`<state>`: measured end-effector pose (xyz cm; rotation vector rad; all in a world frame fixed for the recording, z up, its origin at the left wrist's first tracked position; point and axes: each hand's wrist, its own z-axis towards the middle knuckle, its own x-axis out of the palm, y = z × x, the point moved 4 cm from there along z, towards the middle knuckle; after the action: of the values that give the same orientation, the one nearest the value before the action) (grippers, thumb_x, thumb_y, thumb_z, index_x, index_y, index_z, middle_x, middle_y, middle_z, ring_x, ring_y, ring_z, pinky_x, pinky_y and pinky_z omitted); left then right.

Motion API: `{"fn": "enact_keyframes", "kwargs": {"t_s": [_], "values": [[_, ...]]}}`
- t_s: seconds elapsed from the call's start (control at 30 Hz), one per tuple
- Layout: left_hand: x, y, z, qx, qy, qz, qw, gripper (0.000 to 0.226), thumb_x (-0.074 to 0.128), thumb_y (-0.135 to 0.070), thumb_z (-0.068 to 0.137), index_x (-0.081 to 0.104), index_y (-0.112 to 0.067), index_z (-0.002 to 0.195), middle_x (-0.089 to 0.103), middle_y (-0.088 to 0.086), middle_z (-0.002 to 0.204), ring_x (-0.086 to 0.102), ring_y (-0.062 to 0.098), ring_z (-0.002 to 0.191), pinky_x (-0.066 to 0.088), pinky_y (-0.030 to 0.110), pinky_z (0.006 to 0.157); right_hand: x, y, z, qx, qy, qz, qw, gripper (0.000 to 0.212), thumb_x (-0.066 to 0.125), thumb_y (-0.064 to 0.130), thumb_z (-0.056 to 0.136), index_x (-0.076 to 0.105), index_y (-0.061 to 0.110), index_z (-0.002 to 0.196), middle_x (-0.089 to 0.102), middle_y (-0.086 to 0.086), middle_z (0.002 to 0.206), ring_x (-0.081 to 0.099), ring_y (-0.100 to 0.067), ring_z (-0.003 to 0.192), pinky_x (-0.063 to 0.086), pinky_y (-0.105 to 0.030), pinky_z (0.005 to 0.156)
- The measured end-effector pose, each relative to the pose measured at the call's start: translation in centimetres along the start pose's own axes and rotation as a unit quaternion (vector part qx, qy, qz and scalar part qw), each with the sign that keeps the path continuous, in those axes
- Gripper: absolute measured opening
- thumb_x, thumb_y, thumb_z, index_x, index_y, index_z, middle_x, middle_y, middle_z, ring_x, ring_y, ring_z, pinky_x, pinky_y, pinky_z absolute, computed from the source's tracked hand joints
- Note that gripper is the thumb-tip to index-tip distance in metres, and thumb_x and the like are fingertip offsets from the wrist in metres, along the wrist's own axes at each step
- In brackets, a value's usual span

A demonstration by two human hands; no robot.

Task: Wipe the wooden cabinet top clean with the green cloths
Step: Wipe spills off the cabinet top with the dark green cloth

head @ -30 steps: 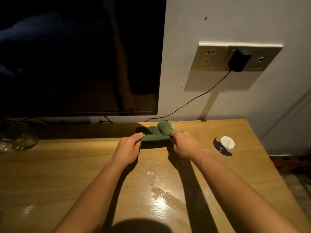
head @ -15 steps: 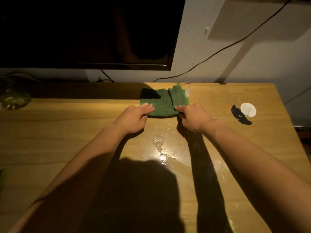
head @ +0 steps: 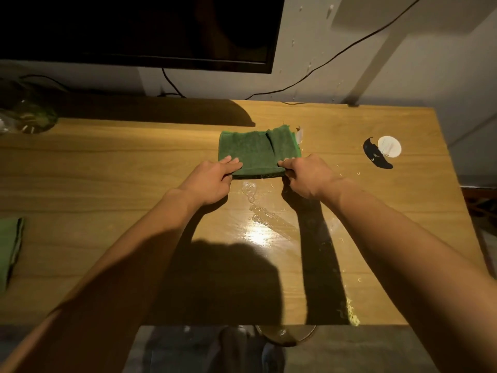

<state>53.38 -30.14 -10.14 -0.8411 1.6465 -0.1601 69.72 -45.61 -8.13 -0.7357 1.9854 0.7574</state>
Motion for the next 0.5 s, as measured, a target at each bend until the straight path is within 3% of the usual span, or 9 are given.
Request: {"fn": "enact_keyframes", "kwargs": {"t_s": [0.13,0.27,0.5], "values": [[1.2,-0.7,-1.7,-0.011,-0.01,-0.004,1.0,0.051,0.044,-0.007,0.099,0.042,-0.022,0.148,0.037,-0.005,0.155,0.023,0.009,0.147,0.005,0.017,0.114,1.0,-0.3,-1.8,-0.001,0.005,-0.008,1.0,0.047,0.043,0.021,0.1,0.046,0.031,0.146,0.057,-0.02,0.134,0.057,-0.04,0.113,0.05,-0.039,0.098],[2.5,-1.7,-3.5,-0.023,-0.012,-0.006,1.0,0.052,0.043,-0.006,0.098,0.042,-0.021,0.148,0.035,-0.005,0.156,0.022,0.01,0.147,0.007,0.019,0.115,2.1,-0.7,-3.6,-0.007,-0.003,-0.007,1.0,0.045,0.043,0.023,0.101,0.048,0.033,0.144,0.057,-0.021,0.13,0.059,-0.035,0.103,0.051,-0.035,0.088],[5.1,-4.2,-7.1,-0.03,-0.015,-0.016,0.999,0.052,0.043,-0.003,0.097,0.043,-0.018,0.147,0.035,-0.002,0.156,0.022,0.011,0.147,0.009,0.02,0.116,3.5,-1.6,-7.5,-0.018,0.005,-0.007,1.0,0.045,0.043,0.02,0.1,0.05,0.03,0.144,0.059,-0.022,0.13,0.061,-0.037,0.101,0.053,-0.038,0.09]]}}
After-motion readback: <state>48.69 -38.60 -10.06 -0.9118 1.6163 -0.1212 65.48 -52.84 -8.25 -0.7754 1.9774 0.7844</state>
